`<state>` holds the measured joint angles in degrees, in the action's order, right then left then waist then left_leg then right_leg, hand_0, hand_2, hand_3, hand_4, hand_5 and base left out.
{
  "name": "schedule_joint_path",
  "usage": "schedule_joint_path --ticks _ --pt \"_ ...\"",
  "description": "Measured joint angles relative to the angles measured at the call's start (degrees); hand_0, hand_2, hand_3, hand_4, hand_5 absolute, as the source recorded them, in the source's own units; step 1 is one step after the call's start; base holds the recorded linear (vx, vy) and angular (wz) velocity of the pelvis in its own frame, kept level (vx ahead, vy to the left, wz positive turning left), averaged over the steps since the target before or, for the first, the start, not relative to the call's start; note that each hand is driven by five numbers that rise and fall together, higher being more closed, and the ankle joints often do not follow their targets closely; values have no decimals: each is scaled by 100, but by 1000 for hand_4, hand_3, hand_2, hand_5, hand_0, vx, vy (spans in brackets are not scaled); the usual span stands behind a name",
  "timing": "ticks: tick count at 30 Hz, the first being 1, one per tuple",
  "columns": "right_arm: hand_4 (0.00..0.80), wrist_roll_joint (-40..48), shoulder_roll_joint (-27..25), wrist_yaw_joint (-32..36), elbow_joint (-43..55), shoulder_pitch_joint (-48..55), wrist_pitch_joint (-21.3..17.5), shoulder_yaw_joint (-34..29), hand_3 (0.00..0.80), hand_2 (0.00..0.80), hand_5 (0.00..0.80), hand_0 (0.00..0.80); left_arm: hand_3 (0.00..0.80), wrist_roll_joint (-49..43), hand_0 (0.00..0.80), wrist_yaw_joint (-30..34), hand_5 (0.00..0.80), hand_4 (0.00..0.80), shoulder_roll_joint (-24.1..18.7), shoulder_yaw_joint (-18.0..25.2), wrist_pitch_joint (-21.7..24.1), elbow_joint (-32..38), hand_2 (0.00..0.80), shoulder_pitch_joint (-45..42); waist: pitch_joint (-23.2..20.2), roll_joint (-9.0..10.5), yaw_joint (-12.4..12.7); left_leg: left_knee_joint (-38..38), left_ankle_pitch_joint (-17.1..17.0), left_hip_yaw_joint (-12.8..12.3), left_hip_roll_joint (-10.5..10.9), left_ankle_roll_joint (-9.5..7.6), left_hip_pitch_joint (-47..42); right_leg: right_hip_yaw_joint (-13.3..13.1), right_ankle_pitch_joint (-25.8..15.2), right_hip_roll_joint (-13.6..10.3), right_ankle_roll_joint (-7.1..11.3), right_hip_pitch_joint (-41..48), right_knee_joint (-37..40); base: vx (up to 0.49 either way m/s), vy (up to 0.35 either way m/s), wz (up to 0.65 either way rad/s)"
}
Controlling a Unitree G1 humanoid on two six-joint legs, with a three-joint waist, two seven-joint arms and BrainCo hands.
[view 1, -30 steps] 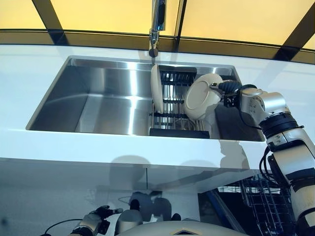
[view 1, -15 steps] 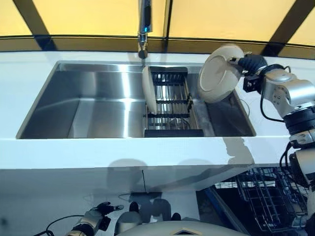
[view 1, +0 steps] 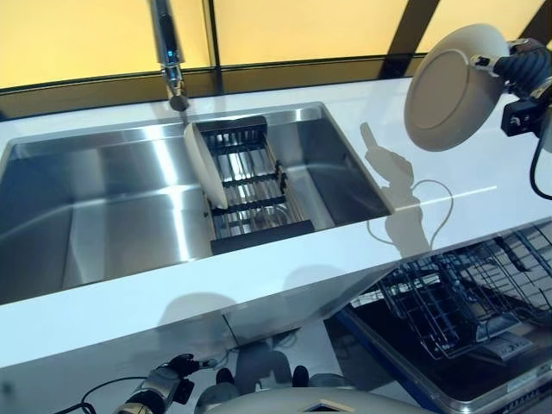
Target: Take plates into dishwasher
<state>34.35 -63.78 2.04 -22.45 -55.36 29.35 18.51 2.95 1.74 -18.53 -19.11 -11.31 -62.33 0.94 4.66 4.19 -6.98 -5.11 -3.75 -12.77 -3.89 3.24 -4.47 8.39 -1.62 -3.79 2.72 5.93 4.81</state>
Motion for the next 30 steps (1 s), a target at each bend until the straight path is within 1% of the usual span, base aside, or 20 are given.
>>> schedule_joint_path --ticks 4,7,9,11,12,13,15,18,21,23,24,25,28,30 --pt "800 -311 -163 156 64 485 -24 -371 800 800 800 800 0 -5 0 -1 0 0 -4 2 52 -2 0 0 -21 33 -40 -13 37 -136 -3 -4 -53 -159 -29 0 17 -28 1 -10 0 -19" --pt "800 -463 -310 407 151 959 -59 -625 800 800 800 800 0 -22 0 -1 0 0 -47 9 54 -2 0 -5 -28 44 -177 -17 49 -173 0 -5 -77 -196 -16 -5 46 -44 4 -2 -12 -9" --pt "800 -553 -424 518 163 1272 -81 -771 800 800 800 800 0 -148 0 3 0 0 -58 10 52 -4 0 -5 -33 43 -201 -16 64 -274 -10 -4 -81 -296 -23 3 50 -75 19 -1 -31 -21" --pt "800 -634 -486 564 160 1464 -81 -887 800 800 800 800 0 -224 0 9 0 0 -56 10 49 -12 0 -15 -33 43 -233 -15 68 -296 -12 -2 -75 -323 -32 5 49 -101 15 -4 -20 -11" --pt "800 -675 -524 610 161 1595 -88 -984 800 800 800 800 0 -224 0 43 0 0 -54 9 48 -13 0 -42 -33 43 -335 -15 69 -306 -11 -3 -66 -332 -36 6 45 -121 8 -3 -11 -3" --pt "800 -675 -580 644 163 1715 -97 -1058 800 800 800 800 0 -224 0 54 0 0 -54 9 48 -16 0 -51 -33 43 -346 -15 71 -306 -11 -2 -65 -339 -45 7 35 -121 2 -2 -11 -9" --pt "800 -706 -691 730 158 2111 -135 -1430 800 800 800 800 0 -224 0 66 0 0 -54 10 50 -17 0 -74 -33 43 -384 -15 91 -312 -19 7 -71 -400 -61 37 24 -140 0 1 -13 -11" --pt "800 -900 -705 880 166 2470 -257 -1760 800 800 800 800 0 -224 0 78 0 0 -57 10 53 -33 0 -111 -33 44 -495 -16 102 -331 -22 11 -71 -419 -56 41 32 -160 1 2 -12 -5" --pt "800 -958 -714 1024 221 3044 -327 -2198 800 800 800 800 0 -225 0 102 0 0 -57 12 56 -71 0 -120 -37 46 -506 -16 132 -415 -37 2 -75 -494 -51 51 48 -209 -2 15 -16 -14" --pt "800 -1049 -713 1119 219 3350 -343 -2335 800 800 800 800 0 -225 0 107 0 0 -56 12 62 -93 0 -140 -39 45 -526 -16 136 -436 -39 11 -72 -519 -53 55 48 -213 -2 12 -13 -7" --pt "800 -1083 -712 1167 223 3481 -376 -2364 800 800 800 800 0 -226 0 110 0 0 -57 14 66 -108 0 -158 -40 43 -601 -16 137 -446 -39 15 -73 -530 -53 59 48 -220 -2 5 -28 -4" --pt "800 -1121 -712 1247 229 3612 -426 -2430 800 800 800 800 0 -226 0 111 0 0 -57 14 68 -115 0 -177 -41 41 -623 -16 138 -452 -38 19 -71 -537 -60 57 38 -215 -2 -1 -24 -4" --pt "800 -1337 -713 1417 240 4048 -527 -2704 800 800 800 800 0 -228 0 114 0 0 -56 16 74 -126 0 -202 -42 40 -641 -16 145 -479 -39 22 -72 -558 -69 60 25 -224 -3 -11 -19 -4" --pt "800 -1398 -712 1551 254 4201 -556 -2780 800 800 800 800 0 -231 0 116 0 0 -57 16 74 -128 0 -211 -43 39 -694 -16 151 -514 -43 23 -76 -587 -70 63 30 -237 -3 -5 -14 -7"
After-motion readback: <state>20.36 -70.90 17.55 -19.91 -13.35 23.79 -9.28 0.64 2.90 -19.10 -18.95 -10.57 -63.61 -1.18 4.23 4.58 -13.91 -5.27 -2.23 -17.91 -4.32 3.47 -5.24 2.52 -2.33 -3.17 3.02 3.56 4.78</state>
